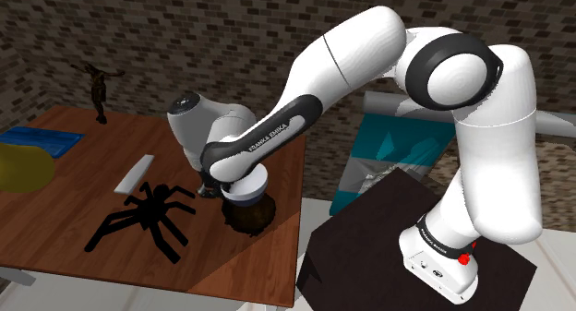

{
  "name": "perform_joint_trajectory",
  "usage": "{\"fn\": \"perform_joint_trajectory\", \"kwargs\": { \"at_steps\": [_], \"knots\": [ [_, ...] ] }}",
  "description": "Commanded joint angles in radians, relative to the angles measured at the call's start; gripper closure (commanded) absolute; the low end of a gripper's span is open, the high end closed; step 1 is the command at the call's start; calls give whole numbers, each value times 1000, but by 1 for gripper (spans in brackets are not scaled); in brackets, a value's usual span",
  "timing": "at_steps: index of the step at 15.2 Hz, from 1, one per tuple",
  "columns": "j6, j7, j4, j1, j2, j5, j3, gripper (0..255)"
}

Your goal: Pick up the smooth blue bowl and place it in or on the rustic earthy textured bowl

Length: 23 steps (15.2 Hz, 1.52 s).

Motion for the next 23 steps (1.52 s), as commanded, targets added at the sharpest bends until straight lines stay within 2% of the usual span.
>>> {"fn": "perform_joint_trajectory", "kwargs": {
  "at_steps": [1, 6, 14, 15, 20, 23],
  "knots": [
    [18, 4, -2, 2, 15, -7, -4, 255],
    [61, 16, -4, 10, 58, -24, -17, 255],
    [62, 16, -4, 10, 58, -24, -17, 255],
    [62, 16, -5, 10, 58, -24, -17, 0],
    [62, 16, -4, 10, 58, -24, -17, 0],
    [-13, 1, 19, 5, 5, 1, 1, 0]
  ]
}}
